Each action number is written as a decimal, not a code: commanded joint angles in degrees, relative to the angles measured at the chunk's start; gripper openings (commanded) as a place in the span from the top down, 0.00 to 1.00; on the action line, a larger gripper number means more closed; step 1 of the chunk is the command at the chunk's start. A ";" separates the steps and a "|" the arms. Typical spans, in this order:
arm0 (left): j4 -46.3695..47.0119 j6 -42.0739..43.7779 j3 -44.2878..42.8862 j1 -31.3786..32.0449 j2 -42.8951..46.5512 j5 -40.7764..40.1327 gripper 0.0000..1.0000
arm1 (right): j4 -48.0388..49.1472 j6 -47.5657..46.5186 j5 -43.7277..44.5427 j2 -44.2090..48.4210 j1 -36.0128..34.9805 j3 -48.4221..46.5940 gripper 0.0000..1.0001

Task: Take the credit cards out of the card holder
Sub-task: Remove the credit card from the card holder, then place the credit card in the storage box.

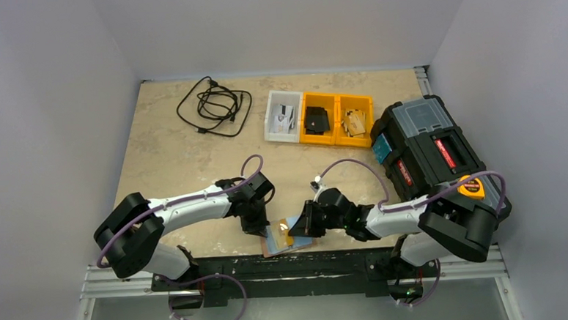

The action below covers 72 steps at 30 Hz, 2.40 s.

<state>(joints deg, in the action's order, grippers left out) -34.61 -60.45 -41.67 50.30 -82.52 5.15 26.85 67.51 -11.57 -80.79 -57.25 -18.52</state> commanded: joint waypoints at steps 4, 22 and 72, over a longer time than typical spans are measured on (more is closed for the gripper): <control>-1.77 1.03 1.77 -0.47 -2.03 -4.97 1.00 | -6.86 -1.25 5.33 4.09 0.21 1.22 1.00; -1.37 0.86 1.67 -0.47 -1.69 -4.95 1.00 | -2.22 -0.93 2.63 0.02 1.24 1.82 0.94; -20.73 10.23 -13.65 -1.35 29.48 -10.77 0.19 | -58.17 -42.27 45.15 -10.53 36.65 -63.59 1.00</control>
<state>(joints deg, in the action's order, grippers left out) -54.04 -51.57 -52.58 49.23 -55.22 -4.78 -28.47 30.96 23.16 -86.28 -20.93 -75.99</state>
